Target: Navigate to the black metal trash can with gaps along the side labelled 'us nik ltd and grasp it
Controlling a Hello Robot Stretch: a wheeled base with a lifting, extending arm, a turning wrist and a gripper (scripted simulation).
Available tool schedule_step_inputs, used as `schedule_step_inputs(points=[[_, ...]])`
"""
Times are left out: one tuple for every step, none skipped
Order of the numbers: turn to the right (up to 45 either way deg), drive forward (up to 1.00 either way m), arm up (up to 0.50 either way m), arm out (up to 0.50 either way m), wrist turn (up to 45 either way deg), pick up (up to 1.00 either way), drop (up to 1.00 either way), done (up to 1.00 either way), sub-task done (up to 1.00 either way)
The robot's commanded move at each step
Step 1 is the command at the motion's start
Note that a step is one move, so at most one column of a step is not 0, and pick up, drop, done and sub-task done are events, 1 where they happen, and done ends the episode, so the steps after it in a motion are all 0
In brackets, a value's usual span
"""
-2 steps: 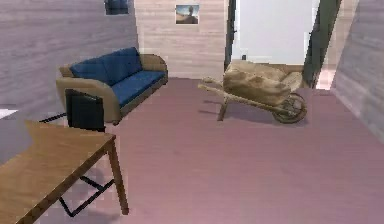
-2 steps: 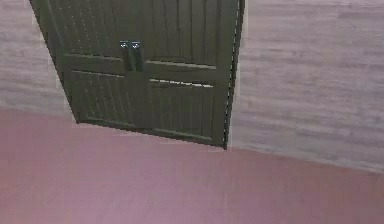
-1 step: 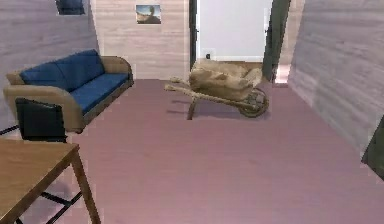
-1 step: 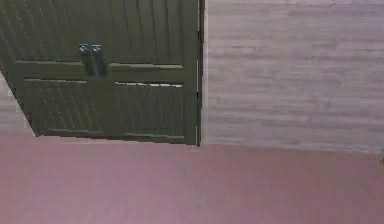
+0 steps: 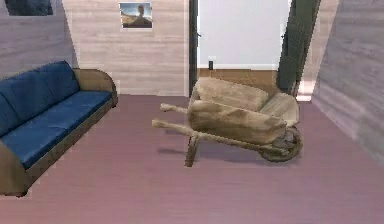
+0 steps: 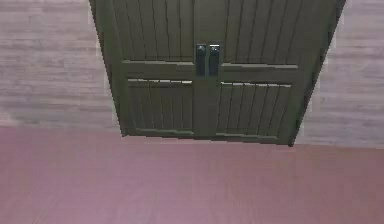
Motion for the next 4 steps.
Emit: schedule_step_inputs(points=[[0.0, 0.2, 0.0, 0.0, 0.0, 0.0, 0.0, 0.0, 0.0], [-36.0, 0.0, 0.0, 0.0, 0.0, 0.0, 0.0, 0.0, 0.0], [0.0, 0.1, 0.0, 0.0, 0.0, 0.0, 0.0, 0.0, 0.0], [0.0, 1.0, 0.0, 0.0, 0.0, 0.0, 0.0, 0.0, 0.0]])
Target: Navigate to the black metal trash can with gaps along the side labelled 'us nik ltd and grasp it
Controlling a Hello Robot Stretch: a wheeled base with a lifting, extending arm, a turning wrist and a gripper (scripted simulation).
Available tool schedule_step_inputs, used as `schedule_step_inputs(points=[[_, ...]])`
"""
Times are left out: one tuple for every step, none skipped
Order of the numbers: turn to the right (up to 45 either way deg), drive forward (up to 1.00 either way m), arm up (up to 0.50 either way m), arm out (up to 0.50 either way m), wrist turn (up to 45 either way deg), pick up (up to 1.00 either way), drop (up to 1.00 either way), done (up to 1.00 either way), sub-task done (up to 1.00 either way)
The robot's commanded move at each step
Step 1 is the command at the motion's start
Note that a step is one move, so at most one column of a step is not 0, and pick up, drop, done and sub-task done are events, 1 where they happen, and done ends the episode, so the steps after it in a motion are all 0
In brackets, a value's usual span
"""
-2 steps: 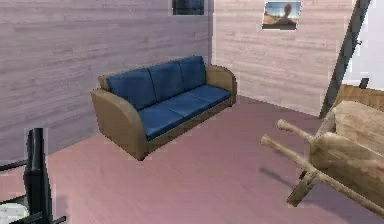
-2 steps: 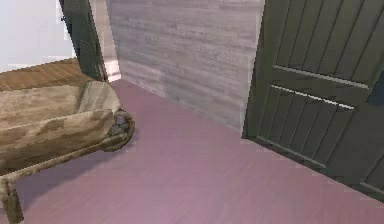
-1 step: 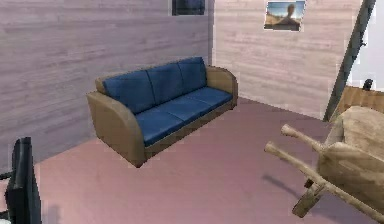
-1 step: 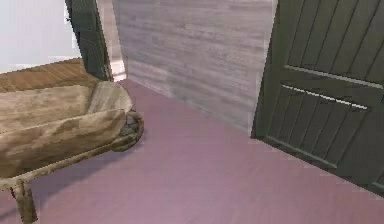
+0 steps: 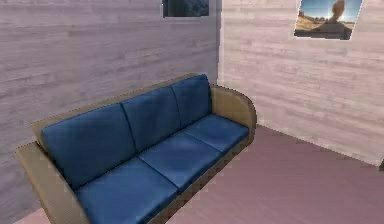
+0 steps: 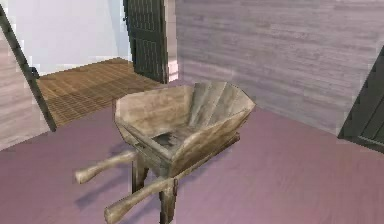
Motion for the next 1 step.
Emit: schedule_step_inputs(points=[[0.0, 0.35, 0.0, 0.0, 0.0, 0.0, 0.0, 0.0, 0.0]])
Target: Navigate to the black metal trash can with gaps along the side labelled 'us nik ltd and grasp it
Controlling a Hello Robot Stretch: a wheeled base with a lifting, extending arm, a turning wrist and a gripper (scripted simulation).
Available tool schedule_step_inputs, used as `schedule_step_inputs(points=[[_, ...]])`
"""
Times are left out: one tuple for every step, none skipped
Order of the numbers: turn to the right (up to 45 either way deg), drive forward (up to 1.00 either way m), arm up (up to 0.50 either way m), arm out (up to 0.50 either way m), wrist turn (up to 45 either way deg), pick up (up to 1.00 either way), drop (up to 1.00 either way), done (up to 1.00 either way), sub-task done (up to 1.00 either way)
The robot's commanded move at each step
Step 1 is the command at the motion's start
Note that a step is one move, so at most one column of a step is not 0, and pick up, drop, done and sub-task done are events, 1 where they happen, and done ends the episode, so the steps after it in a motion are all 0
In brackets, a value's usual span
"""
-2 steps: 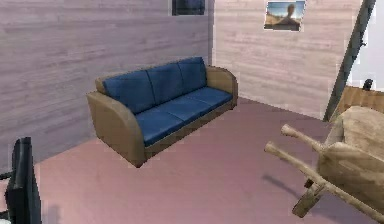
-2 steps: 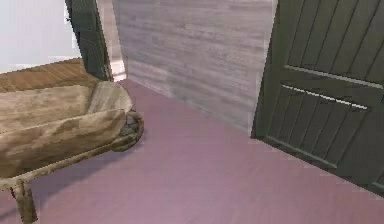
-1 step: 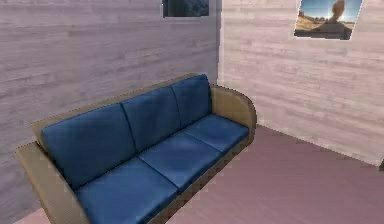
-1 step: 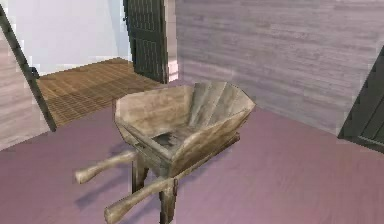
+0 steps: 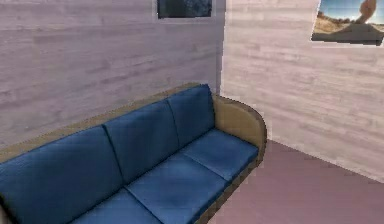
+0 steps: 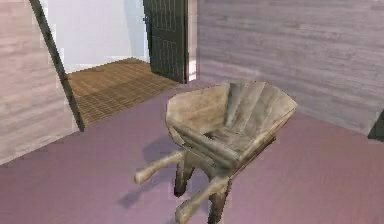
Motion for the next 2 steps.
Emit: schedule_step_inputs(points=[[39.0, 0.0, 0.0, 0.0, 0.0, 0.0, 0.0, 0.0, 0.0], [0.0, 0.95, 0.0, 0.0, 0.0, 0.0, 0.0, 0.0, 0.0]])
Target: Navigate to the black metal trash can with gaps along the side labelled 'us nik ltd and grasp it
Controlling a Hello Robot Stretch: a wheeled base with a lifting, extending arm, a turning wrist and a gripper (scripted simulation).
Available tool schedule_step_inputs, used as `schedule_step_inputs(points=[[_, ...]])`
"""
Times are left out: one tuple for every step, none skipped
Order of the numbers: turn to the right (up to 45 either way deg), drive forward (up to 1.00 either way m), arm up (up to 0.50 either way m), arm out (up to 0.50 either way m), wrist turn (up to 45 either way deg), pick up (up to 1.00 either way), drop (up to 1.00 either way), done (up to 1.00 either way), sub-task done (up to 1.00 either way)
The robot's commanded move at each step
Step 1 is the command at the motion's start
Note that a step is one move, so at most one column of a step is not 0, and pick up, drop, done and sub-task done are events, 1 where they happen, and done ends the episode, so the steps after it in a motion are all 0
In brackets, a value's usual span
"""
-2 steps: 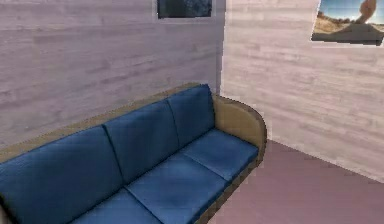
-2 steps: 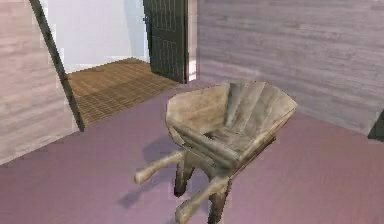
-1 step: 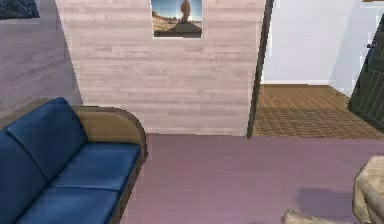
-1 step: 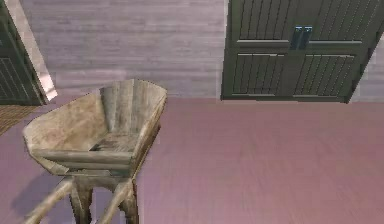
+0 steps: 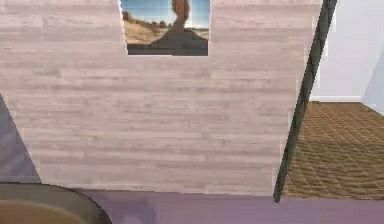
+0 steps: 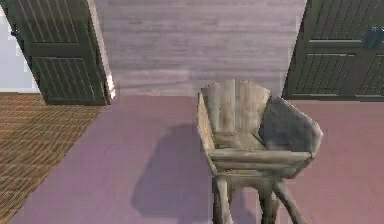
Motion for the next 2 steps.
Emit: schedule_step_inputs(points=[[45.0, 0.0, 0.0, 0.0, 0.0, 0.0, 0.0, 0.0, 0.0], [9.0, 0.0, 0.0, 0.0, 0.0, 0.0, 0.0, 0.0, 0.0]])
